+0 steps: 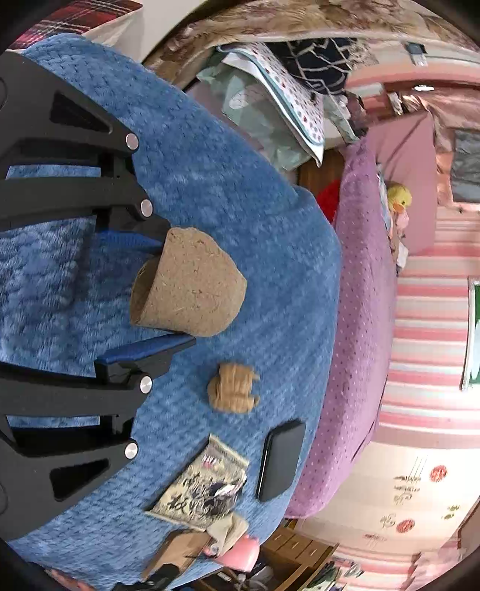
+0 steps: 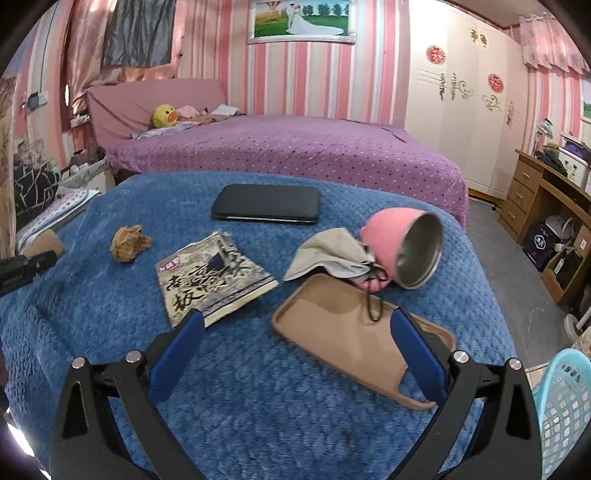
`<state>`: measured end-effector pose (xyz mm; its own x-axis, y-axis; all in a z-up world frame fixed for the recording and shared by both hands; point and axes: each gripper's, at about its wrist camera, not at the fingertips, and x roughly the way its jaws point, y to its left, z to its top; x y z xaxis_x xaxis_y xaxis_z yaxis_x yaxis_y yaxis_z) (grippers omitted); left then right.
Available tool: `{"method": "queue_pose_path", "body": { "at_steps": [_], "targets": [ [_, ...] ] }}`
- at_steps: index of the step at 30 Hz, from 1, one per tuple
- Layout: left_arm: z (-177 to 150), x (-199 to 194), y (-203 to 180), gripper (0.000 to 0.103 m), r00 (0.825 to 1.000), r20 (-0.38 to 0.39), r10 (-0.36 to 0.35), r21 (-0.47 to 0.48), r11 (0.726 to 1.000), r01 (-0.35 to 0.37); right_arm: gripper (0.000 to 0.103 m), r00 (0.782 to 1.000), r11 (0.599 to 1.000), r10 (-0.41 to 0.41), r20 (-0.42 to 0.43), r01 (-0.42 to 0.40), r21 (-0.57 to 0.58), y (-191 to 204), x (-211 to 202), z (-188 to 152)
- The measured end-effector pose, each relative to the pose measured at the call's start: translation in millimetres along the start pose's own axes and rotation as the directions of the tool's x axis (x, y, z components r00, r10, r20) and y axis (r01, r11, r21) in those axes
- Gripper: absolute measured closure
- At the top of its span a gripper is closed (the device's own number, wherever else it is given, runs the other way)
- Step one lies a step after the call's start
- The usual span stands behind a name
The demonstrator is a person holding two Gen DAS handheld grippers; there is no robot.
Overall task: Collect trash
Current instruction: 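Grasp the brown paper cup with the left tool while the right tool grasps the printed snack wrapper, then carry the paper cup and snack wrapper over the blue basket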
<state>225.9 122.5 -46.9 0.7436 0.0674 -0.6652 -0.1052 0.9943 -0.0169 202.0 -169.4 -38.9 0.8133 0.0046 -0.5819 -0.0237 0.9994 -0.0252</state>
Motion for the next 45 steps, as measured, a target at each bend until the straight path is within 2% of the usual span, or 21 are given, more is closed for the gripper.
{"method": "queue_pose_path", "body": {
  "at_steps": [6,9,14,17,22,25,27,30,37,45],
  "targets": [
    [4.4,0.2,13.2,0.062,1.0,0.017,0.025,-0.013,1.0,-0.025,0.005,1.0,0.999,0.029,-0.008,-0.029,-0.022,17.5,3.9,7.2],
    [7.2,0.7,25.1,0.062,0.999,0.019,0.026,-0.051,0.998,-0.025,0.005,0.999,0.998,0.053,-0.005,-0.053,-0.03,29.2,6.9,13.2],
    [7.4,5.3,35.1,0.062,0.998,0.007,0.055,-0.076,0.996,-0.054,0.005,0.995,0.994,0.095,-0.027,-0.097,-0.056,52.0,24.8,26.2],
    [7.9,5.9,37.1,0.062,0.998,0.01,0.066,-0.075,0.995,-0.065,0.006,0.996,0.993,0.074,-0.058,-0.079,-0.09,62.0,43.9,31.4],
    [9.8,6.5,35.9,0.062,0.999,0.013,0.053,-0.084,0.995,-0.051,0.026,0.993,0.993,0.022,-0.119,-0.035,-0.11,59.5,76.4,37.6],
    [11.6,6.5,31.8,0.062,0.999,0.018,0.049,-0.075,0.996,-0.047,0.042,0.99,0.992,-0.002,-0.144,-0.016,-0.125,56.4,89.7,39.9],
    [12.5,5.9,29.2,0.062,0.999,0.022,0.047,-0.07,0.997,-0.045,0.066,0.985,0.992,0.015,-0.171,-0.036,-0.12,53.5,97.2,39.0],
    [13.3,2.0,26.6,0.062,0.998,0.032,0.05,-0.064,0.997,-0.048,0.085,0.986,0.991,0.005,-0.165,-0.027,-0.133,51.7,97.8,37.0],
    [17.1,-10.5,16.9,0.062,0.997,0.062,0.042,-0.053,0.998,-0.038,0.089,0.999,0.988,-0.016,-0.051,0.008,-0.153,45.6,58.6,39.0],
    [15.7,-30.0,-26.1,0.062,0.995,0.099,-0.025,-0.001,1.0,0.026,0.089,0.998,0.99,-0.061,-0.019,0.058,-0.132,6.8,0.2,30.5]
  ]
}}
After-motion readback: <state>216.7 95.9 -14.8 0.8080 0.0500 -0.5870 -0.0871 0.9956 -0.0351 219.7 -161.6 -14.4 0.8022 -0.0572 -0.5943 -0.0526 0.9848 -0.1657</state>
